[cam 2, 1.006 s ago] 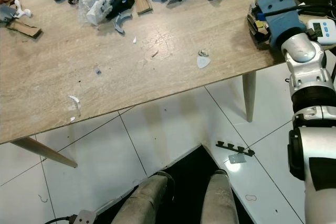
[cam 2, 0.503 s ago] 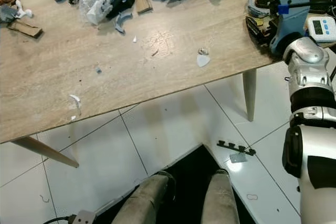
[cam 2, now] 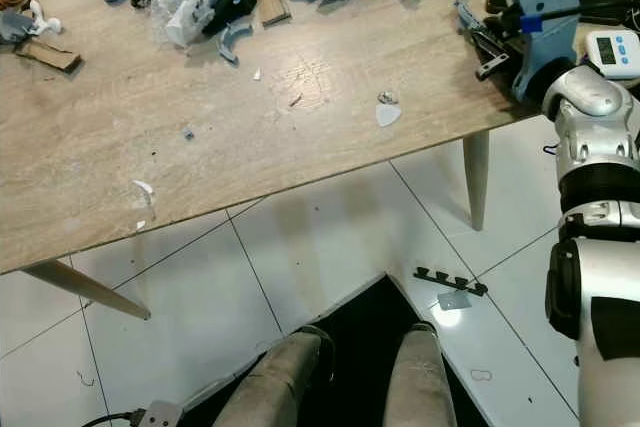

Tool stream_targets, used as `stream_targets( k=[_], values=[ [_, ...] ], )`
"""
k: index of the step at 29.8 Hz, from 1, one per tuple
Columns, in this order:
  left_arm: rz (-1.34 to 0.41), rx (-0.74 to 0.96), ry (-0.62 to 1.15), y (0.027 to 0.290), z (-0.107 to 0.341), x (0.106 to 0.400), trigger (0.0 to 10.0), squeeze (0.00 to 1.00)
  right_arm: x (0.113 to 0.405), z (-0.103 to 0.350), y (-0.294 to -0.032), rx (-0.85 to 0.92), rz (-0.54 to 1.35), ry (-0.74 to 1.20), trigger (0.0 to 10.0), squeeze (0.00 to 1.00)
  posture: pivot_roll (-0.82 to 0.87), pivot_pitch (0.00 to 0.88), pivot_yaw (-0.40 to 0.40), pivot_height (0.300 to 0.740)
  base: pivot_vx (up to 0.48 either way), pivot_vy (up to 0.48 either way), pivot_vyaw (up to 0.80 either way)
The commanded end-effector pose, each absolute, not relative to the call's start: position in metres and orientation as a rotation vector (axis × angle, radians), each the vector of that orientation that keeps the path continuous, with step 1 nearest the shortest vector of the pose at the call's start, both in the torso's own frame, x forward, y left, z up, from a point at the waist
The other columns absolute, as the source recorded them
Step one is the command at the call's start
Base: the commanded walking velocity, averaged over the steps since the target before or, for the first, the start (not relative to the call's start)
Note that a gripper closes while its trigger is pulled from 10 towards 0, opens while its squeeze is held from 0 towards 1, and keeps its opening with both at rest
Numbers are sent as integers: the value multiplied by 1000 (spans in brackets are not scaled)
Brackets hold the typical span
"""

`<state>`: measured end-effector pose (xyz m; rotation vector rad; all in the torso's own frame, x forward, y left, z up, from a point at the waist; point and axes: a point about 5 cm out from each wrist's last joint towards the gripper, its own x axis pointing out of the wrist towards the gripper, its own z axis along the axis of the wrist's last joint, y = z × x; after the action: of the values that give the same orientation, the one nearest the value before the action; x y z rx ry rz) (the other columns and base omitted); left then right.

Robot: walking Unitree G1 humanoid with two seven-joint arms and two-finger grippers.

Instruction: Picking trash to rubbish bin

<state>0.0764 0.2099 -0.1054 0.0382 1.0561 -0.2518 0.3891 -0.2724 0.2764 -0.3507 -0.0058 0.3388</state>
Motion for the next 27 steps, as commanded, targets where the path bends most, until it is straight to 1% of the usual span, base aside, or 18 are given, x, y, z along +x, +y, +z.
stream_targets(
  k=[1, 5, 9, 13, 14, 15, 16, 19, 20, 23, 25, 26, 27],
  values=[
    [-224, 43, 1122, 219, -108, 58, 10000, 0, 388, 251, -268, -328, 406, 114, 0, 0, -62, 420, 217, 740, 0, 0, 0],
    [-228, 42, 1118, 216, -108, 61, 10000, 0, 386, 261, -260, -285, 504, 52, 0, 0, -68, 415, 215, 740, 0, 0, 0],
    [-230, 41, 1117, 214, -109, 64, 10000, 0, 385, 271, -256, -241, 540, -18, 0, 0, -73, 406, 212, 740, 0, 0, 0],
    [-229, 39, 1113, 211, -109, 69, 10000, 0, 377, 300, -244, -83, 661, -249, 0, 0, -83, 381, 202, 740, 0, 0, 0],
    [-229, 39, 1113, 211, -109, 69, 10000, 0, 377, 300, -244, -83, 661, -249, 0, 0, -83, 381, 202, 740, 0, 0, 0],
    [-225, 38, 1110, 209, -109, 72, 10000, 0, 372, 312, -238, 4, 711, -333, 0, 0, -85, 372, 199, 740, 0, 0, 0],
    [-225, 38, 1110, 209, -109, 72, 10000, 0, 372, 312, -238, 4, 711, -333, 0, 0, -85, 372, 199, 740, 0, 0, 0],
    [-215, 35, 1101, 206, -109, 80, 10000, 0, 365, 316, -227, 102, 803, -412, 0, 0, -99, 339, 187, 740, 0, 0, 0],
    [-215, 35, 1101, 206, -109, 80, 10000, 0, 365, 316, -227, 102, 803, -412, 0, 0, -99, 339, 187, 740, 0, 0, 0],
    [-175, 9, 1060, 205, -106, 95, 10000, 0, 356, 310, -212, 163, 891, -448, 0, 0, -110, 312, 176, 740, 0, 0, 0],
    [-94, -33, 1011, 210, -102, 109, 10000, 0, 352, 303, -203, 211, 933, -454, 0, 0, -118, 295, 169, 740, 0, 0, 0],
    [-94, -33, 1011, 210, -102, 109, 10000, 0, 352, 303, -203, 211, 933, -454, 0, 0, -118, 295, 169, 740, 0, 0, 0],
    [-11, -55, 970, 219, -97, 119, 10000, 0, 349, 297, -194, 237, 959, -442, 0, 0, -127, 277, 161, 740, 0, 0, 0]
  ],
)
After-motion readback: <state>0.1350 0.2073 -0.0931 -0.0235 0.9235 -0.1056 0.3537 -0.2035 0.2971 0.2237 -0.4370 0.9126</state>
